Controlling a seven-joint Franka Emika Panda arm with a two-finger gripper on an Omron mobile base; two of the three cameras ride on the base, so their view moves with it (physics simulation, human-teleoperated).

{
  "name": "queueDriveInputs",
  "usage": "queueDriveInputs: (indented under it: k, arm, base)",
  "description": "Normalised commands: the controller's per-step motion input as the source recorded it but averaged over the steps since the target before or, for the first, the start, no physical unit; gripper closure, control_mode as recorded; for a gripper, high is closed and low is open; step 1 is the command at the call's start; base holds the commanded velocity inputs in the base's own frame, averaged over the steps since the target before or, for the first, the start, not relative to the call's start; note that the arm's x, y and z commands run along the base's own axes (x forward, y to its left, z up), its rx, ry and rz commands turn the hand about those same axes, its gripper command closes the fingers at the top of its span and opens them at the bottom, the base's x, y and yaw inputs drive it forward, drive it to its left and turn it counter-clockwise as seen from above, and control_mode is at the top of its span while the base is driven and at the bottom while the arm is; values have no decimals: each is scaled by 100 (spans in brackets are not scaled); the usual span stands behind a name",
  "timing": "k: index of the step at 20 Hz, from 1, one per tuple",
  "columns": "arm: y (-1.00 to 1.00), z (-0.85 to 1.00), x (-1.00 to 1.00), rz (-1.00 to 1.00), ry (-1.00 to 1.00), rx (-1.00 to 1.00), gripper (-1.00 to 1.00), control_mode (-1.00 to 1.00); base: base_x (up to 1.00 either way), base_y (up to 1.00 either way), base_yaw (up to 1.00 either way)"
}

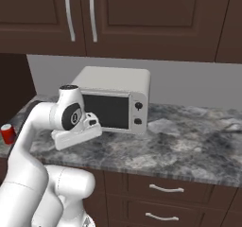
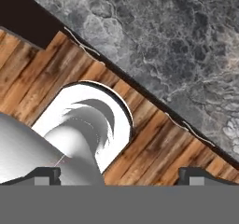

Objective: Four empty soda cans are scattered around the kitchen. Gather all the cans and cluster them next to the stove for recycling.

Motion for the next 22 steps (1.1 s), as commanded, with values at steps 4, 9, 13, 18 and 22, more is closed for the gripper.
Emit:
queueDriveInputs:
  k: [4,9,13,18,22]
  arm:
    - [58,0,-10,57,8,15,-100,-100]
    - [73,2,-2,46,6,9,-100,-100]
    - [85,11,0,20,1,-1,-100,-100]
    - [69,10,8,6,-2,-1,-100,-100]
    - [51,11,23,7,-7,0,-100,-100]
  base:
    - [0,0,0]
    - [0,0,0]
    - [0,0,0]
    - [0,0,0]
    - [0,0,0]
